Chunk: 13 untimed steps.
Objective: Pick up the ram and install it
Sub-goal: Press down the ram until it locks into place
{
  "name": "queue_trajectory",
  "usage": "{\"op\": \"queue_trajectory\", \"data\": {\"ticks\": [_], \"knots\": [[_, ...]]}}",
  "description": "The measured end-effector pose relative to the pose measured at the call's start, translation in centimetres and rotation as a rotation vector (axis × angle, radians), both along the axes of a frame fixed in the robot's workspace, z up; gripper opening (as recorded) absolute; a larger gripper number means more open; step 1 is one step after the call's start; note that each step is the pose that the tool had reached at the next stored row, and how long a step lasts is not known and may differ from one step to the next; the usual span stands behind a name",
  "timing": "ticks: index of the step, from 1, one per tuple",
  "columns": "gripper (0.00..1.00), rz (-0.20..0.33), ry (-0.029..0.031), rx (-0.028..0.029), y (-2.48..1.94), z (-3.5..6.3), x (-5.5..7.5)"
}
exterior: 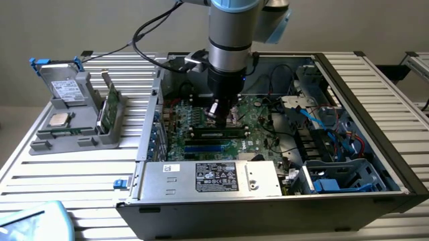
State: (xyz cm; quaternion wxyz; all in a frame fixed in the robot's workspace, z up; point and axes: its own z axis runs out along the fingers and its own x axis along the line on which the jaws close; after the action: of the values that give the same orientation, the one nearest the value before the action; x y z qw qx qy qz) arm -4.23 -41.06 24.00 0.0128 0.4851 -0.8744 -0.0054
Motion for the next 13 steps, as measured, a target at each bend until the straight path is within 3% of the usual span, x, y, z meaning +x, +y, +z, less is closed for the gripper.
{"op": "queue_trajectory", "data": {"ticks": [13], "knots": [[0.11, -0.207, 0.0000, 0.0000, 0.00, 0.00, 0.00]]}}
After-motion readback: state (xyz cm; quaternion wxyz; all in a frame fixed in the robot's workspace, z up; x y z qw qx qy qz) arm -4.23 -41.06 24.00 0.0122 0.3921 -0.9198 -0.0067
